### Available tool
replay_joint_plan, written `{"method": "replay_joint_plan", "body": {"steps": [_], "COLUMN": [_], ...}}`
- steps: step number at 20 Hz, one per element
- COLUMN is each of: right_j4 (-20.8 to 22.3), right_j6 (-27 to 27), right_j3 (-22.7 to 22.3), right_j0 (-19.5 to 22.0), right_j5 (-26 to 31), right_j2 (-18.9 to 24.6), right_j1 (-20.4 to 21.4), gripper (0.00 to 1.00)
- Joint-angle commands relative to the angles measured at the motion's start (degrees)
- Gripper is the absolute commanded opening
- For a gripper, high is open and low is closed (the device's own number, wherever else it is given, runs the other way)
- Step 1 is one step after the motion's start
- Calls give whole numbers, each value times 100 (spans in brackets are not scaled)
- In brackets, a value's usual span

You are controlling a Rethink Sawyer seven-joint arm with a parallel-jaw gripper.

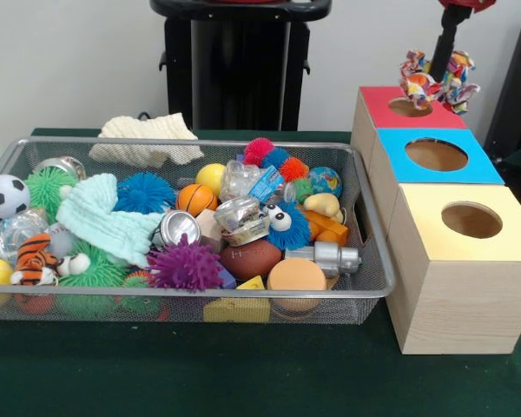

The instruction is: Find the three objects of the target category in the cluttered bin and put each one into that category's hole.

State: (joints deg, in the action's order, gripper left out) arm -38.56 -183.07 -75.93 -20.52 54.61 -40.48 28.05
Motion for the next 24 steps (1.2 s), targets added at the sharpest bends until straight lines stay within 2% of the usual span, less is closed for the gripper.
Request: {"method": "replay_joint_plan", "body": {"steps": [1,5,10,12,14,18,24], "right_j4": [143,177,164,282,373,560,1004], "right_j6": [-1444,-1277,-1308,-1124,-792,-505,-163], "right_j3": [535,984,1571,1793,1687,1542,1955], "right_j0": [324,661,953,1059,1102,1116,1241], "right_j5": [867,1154,1172,1333,1150,936,1295], "right_j2": [93,86,-10,-53,25,54,-27], "right_j1": [-214,-214,-395,-439,-386,-360,-432], "gripper": [0,0,0,0,0,0,0]}}
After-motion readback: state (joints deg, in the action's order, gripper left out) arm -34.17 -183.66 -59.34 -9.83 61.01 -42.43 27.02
